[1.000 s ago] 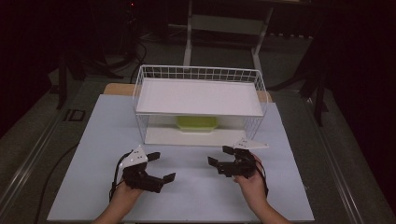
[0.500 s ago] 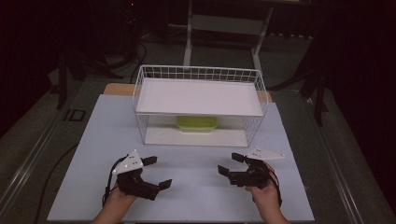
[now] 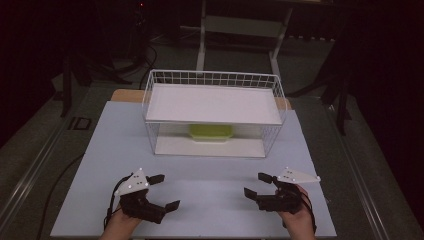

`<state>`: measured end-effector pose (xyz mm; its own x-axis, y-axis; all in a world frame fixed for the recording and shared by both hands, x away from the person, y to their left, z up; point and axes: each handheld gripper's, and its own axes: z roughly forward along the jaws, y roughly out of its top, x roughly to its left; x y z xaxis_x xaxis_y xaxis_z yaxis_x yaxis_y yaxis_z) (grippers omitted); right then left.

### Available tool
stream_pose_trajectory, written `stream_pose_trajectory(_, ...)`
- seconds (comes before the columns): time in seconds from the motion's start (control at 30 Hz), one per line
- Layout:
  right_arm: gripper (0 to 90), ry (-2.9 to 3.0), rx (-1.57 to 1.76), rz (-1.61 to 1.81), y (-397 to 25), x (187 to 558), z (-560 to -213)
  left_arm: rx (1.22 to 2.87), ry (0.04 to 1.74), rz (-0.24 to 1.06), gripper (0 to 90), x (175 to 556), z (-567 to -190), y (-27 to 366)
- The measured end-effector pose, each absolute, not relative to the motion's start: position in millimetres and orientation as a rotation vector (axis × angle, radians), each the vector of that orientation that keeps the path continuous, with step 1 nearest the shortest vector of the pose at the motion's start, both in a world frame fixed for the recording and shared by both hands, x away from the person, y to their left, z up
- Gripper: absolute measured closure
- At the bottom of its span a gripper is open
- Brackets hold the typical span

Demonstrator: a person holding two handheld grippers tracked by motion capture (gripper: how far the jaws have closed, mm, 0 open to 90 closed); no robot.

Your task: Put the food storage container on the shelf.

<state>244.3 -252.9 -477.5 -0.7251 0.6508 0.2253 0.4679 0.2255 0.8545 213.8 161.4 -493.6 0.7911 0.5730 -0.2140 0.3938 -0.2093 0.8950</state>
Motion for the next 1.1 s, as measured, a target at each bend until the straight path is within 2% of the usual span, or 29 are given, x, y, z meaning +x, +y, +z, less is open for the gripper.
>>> stream_pose_trajectory(0.4,17.6,2.296,1.049,1.491,-270,243,-490,1.848,0.713,0.171,1.5,216,-502,157)
stream_pose_trajectory(0.83,17.5,2.453,0.955,1.429,-264,244,-512,1.835,0.702,0.162,1.4,213,-505,157)
stream_pose_trajectory(1.1,17.5,2.445,0.952,1.450,-266,246,-513,1.847,0.702,0.149,1.4,212,-509,157)
